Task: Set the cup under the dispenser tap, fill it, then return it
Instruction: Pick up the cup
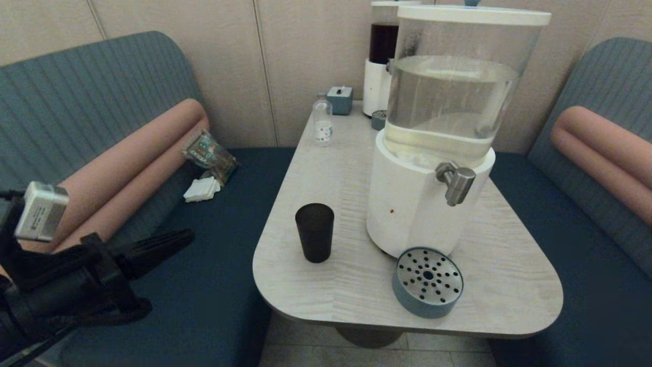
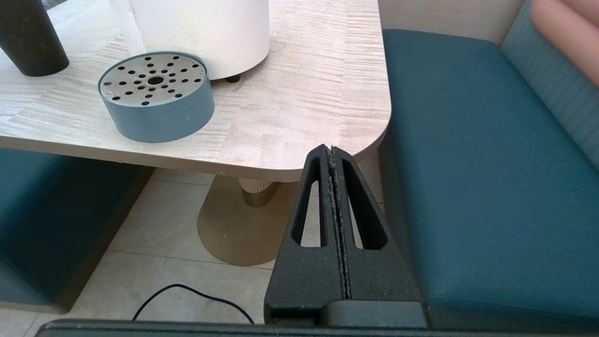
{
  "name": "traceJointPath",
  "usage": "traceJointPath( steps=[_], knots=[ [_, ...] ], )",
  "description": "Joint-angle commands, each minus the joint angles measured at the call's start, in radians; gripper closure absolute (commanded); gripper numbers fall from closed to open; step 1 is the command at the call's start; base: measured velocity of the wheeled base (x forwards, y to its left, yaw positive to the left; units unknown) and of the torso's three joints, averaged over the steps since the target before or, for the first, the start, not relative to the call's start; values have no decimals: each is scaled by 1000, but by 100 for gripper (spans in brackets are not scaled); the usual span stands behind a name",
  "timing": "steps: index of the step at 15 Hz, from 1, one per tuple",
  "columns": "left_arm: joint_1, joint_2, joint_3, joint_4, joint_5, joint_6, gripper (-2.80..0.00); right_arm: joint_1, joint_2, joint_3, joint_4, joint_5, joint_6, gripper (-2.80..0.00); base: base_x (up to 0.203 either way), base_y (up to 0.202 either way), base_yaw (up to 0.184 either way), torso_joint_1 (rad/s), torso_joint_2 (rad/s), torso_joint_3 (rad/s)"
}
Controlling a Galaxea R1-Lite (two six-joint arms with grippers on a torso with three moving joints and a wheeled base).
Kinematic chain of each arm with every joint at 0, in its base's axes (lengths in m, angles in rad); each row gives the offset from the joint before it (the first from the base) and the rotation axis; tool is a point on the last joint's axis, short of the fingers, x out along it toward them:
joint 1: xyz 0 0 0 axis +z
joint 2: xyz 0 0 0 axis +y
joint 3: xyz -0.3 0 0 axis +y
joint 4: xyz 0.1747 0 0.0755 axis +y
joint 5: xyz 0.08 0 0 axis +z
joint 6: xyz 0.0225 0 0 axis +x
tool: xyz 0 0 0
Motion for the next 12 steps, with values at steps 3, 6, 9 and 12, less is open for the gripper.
traceJointPath(
  steps=[3,6,9,12],
  knots=[
    [2,105,106,-260,-307,13,0,0,-3,15,-1,0,-1,0,0,0,0,0,0,0],
    [2,261,144,-415,-339,95,0,0,-3,15,-1,0,-1,0,0,0,0,0,0,0],
    [2,324,150,-439,-363,148,-280,0,-3,15,-1,0,-1,0,0,0,0,0,0,0],
    [4,381,98,-439,-380,157,-280,0,-3,15,-1,0,-1,0,0,0,0,0,0,0]
  ],
)
